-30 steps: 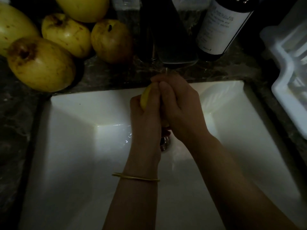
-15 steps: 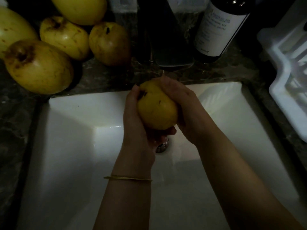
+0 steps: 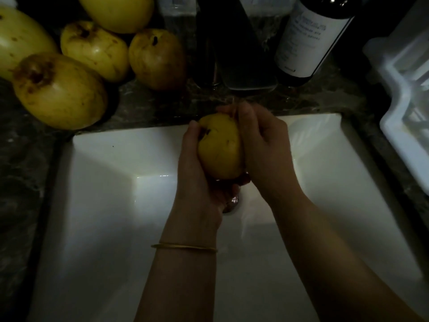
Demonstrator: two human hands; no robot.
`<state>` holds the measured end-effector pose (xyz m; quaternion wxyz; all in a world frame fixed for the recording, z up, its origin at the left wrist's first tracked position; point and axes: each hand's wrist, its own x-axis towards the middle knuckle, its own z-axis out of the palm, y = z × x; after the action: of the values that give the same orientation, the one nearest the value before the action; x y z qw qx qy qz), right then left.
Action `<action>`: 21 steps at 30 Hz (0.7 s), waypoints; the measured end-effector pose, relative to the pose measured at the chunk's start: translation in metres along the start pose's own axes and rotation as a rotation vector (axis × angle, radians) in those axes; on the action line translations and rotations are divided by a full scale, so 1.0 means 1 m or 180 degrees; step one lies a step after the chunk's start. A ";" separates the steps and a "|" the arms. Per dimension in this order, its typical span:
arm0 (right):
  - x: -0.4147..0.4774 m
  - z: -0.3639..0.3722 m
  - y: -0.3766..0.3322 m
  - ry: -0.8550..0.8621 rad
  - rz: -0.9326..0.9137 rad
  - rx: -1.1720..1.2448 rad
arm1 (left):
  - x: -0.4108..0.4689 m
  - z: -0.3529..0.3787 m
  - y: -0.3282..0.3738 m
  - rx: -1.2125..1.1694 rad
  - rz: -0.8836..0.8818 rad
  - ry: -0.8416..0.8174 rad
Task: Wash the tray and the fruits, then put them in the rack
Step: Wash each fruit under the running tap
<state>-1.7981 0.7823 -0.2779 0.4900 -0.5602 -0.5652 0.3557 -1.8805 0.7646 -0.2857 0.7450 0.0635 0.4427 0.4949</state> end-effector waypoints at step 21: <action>0.003 -0.015 -0.003 -0.0866 0.0538 0.0499 | 0.006 0.004 -0.006 0.1303 0.1017 0.0280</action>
<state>-1.7846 0.7828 -0.2703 0.4196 -0.5126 -0.5477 0.5111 -1.8723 0.7673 -0.2898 0.6092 0.2603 0.5499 0.5087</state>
